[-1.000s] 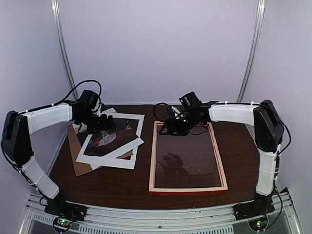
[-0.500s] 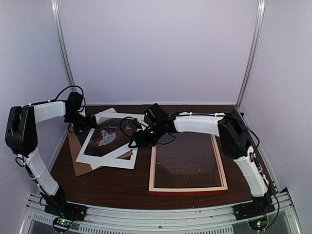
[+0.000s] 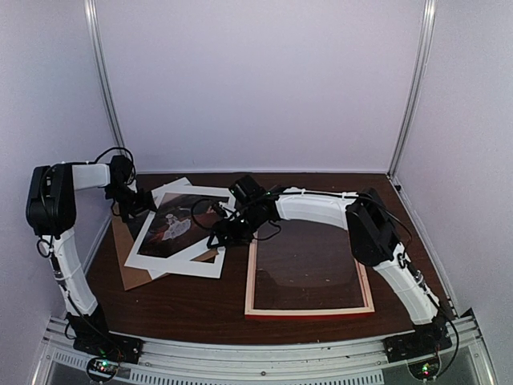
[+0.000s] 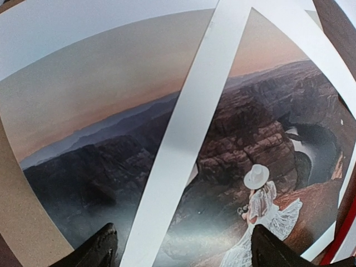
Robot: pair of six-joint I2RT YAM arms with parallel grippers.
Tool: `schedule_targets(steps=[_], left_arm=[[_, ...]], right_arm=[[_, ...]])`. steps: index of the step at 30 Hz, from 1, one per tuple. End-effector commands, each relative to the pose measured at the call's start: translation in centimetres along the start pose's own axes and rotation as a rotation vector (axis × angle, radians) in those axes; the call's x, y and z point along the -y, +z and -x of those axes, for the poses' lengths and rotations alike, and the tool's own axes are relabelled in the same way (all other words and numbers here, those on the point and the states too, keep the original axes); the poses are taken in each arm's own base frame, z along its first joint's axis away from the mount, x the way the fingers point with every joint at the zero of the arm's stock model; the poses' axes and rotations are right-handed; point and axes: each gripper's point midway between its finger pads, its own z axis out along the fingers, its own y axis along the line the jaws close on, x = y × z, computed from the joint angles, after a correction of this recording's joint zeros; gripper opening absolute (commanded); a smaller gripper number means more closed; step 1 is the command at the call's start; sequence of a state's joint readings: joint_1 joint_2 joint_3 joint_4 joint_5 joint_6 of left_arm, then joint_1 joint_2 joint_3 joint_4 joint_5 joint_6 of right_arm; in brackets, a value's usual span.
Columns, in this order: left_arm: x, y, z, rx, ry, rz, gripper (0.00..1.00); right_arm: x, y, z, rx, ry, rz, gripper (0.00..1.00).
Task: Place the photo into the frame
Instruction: Pick up the photo from the frame body.
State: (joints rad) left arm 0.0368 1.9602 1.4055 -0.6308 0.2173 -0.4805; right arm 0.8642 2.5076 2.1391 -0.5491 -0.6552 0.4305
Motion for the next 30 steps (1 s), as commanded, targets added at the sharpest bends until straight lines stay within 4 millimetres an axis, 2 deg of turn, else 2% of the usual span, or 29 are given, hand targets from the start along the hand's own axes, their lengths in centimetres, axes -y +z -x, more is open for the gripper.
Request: schedule_targets(steps=[1,9,20,27,30], left_arm=[[0.2,0.5,0.4,-0.025,0.027,-0.022,0.83],[0.3,1.6,0.3,-0.057,0.023,-0.052,0.82],[0.6,2.3,-1.2,-0.107,0.014,-0.096,0.79],[1.1,2.2,-1.8,-0.125,0.009,-0.131,0.72],[1.0,1.6,-1.5,-0.101,0.015,-0.112,0.72]], right_arm=[[0.1,0.5,0.1,-0.016,0.005,0.012,0.74],[0.7,1.4,-0.2,-0.039,0.016,0.010,0.74],[1.2,1.7,-0.5,-0.052,0.033,-0.008,0.73],[1.3,1.7,-0.7,-0.056,0.041,-0.016,0.73],[1.4,1.6,-0.8,-0.056,0.043,-0.018,0.73]])
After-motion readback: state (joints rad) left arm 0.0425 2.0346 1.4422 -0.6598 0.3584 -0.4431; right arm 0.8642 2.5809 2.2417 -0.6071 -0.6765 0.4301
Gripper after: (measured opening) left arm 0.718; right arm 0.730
